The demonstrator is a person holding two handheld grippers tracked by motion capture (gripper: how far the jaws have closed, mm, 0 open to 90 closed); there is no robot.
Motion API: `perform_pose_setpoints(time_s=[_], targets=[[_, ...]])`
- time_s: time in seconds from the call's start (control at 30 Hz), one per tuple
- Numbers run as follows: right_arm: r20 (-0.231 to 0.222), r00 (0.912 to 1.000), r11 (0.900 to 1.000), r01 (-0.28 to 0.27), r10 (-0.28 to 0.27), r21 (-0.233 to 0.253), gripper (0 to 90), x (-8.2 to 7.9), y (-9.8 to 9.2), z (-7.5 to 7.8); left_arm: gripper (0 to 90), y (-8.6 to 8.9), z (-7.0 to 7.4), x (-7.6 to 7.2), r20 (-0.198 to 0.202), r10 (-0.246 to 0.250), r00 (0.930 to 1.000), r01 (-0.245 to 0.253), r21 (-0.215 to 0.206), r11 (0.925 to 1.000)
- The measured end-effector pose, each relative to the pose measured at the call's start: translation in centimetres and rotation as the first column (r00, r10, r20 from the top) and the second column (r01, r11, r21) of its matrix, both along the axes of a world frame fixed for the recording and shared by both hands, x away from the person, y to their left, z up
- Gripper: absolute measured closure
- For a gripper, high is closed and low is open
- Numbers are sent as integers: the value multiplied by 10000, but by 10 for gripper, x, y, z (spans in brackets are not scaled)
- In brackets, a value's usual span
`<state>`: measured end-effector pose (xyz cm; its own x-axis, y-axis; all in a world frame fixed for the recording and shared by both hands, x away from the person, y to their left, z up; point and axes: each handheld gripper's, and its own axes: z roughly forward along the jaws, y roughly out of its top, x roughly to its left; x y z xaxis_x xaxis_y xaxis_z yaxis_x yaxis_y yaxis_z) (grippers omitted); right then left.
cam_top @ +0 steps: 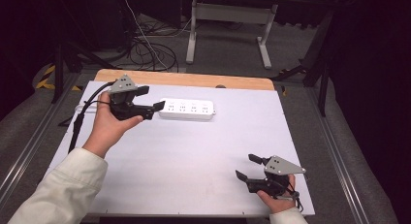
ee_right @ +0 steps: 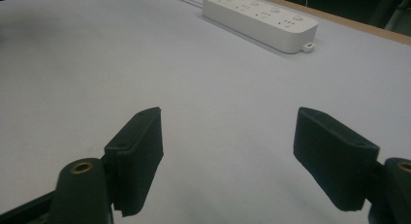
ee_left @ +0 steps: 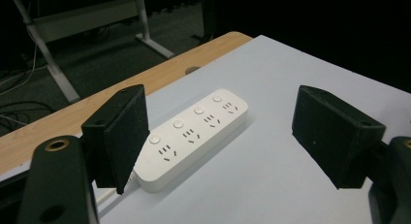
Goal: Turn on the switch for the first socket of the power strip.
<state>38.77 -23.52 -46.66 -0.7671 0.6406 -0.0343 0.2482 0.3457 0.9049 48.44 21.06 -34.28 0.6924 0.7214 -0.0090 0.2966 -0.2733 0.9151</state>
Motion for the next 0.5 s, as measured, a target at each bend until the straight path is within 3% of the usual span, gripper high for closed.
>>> perform_pose_setpoints(time_s=[0.13,0.3,0.5], targets=[[-64,10000,10000,17,-17,17,271,1,0,0,174,10,1,-18,205,-77,9998,71,303,9995],[-102,9999,9999,4,-3,106,269,0,-1,0,153,23,-4,-40,352,-236,9991,234,54,9997],[-127,9999,9998,32,-29,194,266,0,-2,0,140,37,-14,-61,467,-338,9983,329,190,9993]])
